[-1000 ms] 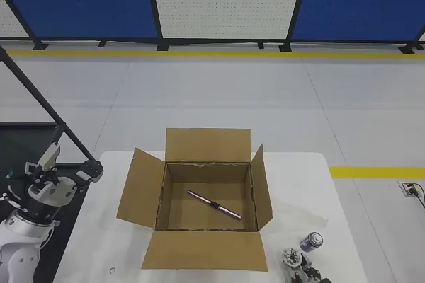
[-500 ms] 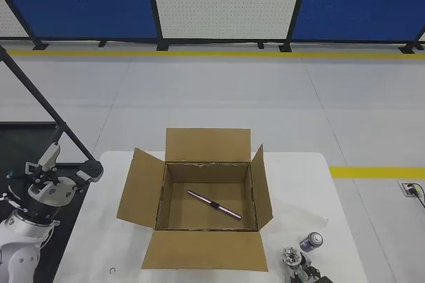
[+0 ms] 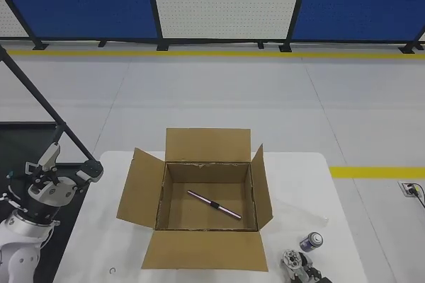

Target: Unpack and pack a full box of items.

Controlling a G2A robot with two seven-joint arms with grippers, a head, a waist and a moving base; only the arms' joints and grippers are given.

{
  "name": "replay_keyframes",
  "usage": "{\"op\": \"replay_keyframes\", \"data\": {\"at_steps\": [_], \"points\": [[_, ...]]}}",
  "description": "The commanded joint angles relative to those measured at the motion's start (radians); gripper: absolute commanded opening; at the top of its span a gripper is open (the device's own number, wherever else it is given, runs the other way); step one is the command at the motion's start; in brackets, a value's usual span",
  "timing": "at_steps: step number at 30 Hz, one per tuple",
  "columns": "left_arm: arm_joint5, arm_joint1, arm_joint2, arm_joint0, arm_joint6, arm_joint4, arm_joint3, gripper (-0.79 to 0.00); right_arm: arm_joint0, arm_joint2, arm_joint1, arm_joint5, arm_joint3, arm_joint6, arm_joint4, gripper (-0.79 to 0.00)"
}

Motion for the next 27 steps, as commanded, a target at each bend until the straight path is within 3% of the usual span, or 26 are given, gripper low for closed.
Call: {"op": "replay_keyframes", "data": {"at_steps": [1,4,5,6,15,27], "points": [[0.000,0.000,0.000,0.000,0.000,0.000,0.000,0.000,-0.003,0.000,0.002,0.001,-0.003,-0.003,0.001,-0.317],[0.000,0.000,0.000,0.000,0.000,0.000,0.000,0.000,-0.014,0.001,0.005,0.007,-0.013,-0.010,-0.002,-0.160],[0.000,0.000,0.000,0.000,0.000,0.000,0.000,0.000,-0.019,0.002,0.005,0.010,-0.016,-0.013,-0.004,-0.015],[0.000,0.000,0.000,0.000,0.000,0.000,0.000,0.000,-0.029,0.004,0.007,0.015,-0.024,-0.019,-0.006,0.000],[0.000,0.000,0.000,0.000,0.000,0.000,0.000,0.000,-0.099,0.024,0.019,0.003,-0.088,-0.061,-0.002,0.000],[0.000,0.000,0.000,0.000,0.000,0.000,0.000,0.000,-0.080,0.016,0.025,0.018,-0.076,-0.018,0.011,0.000]]}}
